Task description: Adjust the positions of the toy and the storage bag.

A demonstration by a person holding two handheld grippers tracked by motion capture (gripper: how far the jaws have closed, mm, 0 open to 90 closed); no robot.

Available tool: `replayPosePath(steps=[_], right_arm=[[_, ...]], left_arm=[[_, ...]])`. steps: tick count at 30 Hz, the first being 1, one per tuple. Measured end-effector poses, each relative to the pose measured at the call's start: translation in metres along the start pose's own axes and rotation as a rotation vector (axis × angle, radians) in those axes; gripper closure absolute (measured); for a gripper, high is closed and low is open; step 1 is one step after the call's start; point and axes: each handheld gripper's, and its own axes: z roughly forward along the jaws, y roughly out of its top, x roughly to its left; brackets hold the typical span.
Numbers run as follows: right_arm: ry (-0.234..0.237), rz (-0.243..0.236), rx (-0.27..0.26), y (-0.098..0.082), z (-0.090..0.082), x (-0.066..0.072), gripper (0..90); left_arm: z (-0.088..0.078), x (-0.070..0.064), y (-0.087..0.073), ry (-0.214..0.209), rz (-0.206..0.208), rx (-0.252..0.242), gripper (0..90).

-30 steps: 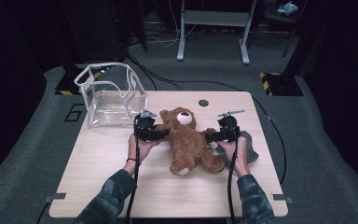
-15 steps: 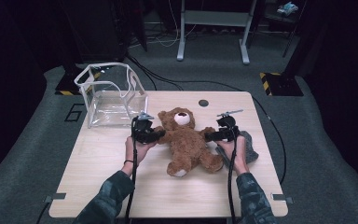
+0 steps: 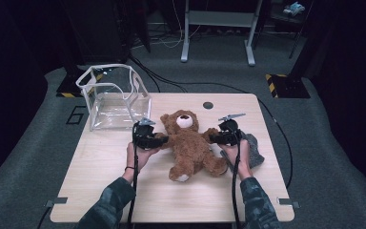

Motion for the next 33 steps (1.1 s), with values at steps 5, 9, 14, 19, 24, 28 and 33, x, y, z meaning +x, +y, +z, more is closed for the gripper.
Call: replayPosePath(steps=[5, 9, 14, 19, 24, 28, 33], right_arm=[[-0.008, -0.023, -0.035, 0.000, -0.002, 0.007, 76.8], [-0.022, -0.037, -0.049, 0.001, -0.004, 0.013, 79.8], [-0.019, -0.036, -0.068, 0.001, -0.011, 0.018, 81.1], [-0.024, -0.036, -0.082, 0.003, -0.022, 0.021, 81.9], [-0.023, -0.022, -0.099, 0.006, -0.038, 0.026, 82.2], [-0.006, -0.008, -0.105, 0.006, -0.050, 0.030, 82.2], [0.020, 0.004, -0.094, 0.004, -0.060, 0.035, 82.1]], left_arm=[[-0.002, -0.001, -0.001, 0.010, 0.015, 0.001, 72.3], [-0.003, 0.000, -0.001, 0.004, 0.006, -0.008, 74.1], [-0.008, 0.001, 0.000, 0.003, -0.008, -0.018, 75.7], [-0.012, 0.005, 0.001, 0.007, 0.001, -0.010, 76.8], [-0.020, 0.006, 0.006, -0.009, -0.021, -0.018, 77.1], [-0.027, 0.008, 0.014, -0.019, -0.018, -0.010, 77.1], [-0.034, 0.013, 0.025, -0.026, -0.027, 0.023, 77.0]])
